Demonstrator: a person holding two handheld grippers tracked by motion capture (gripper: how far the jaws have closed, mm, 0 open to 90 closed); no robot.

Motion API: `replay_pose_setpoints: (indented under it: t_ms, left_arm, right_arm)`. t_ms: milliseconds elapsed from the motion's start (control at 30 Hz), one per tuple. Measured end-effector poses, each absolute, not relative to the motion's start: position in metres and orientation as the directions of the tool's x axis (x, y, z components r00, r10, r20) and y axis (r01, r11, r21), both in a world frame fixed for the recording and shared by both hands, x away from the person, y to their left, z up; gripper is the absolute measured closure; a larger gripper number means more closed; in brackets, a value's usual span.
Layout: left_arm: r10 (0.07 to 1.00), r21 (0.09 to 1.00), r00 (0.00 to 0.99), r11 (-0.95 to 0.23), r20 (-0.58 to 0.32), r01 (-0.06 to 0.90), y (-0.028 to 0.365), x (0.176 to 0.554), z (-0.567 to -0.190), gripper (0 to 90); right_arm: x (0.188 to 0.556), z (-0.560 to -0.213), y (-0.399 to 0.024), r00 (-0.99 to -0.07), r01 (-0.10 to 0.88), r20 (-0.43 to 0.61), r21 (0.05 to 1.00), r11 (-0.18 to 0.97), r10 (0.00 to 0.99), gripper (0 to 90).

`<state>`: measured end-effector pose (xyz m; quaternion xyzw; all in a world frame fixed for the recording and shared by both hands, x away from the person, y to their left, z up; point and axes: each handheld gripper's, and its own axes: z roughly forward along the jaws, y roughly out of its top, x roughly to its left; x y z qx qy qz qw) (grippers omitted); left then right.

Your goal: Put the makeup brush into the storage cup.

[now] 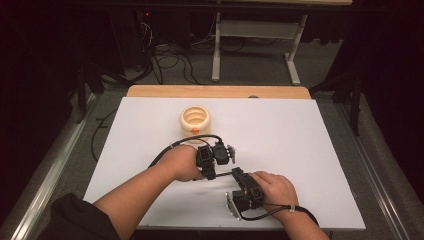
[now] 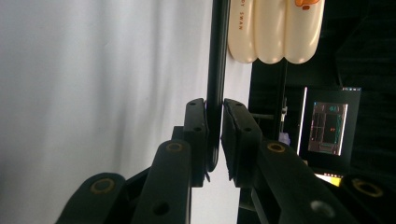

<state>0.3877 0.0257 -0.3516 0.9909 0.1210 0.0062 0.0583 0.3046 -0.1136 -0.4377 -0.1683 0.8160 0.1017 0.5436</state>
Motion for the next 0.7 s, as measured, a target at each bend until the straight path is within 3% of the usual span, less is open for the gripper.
replay_pose_setpoints:
  t_ms: [700]
  left_arm:
    - [0.244, 0.116, 0.97, -0.963, -0.008, 0.244, 0.0251, 0.3878, -0.3522, 83.5]
  right_arm:
    - [0.3044, -0.4358, -0.1145, -0.36, -0.385, -0.918, -0.017, 0.923, -0.167, 86.1]
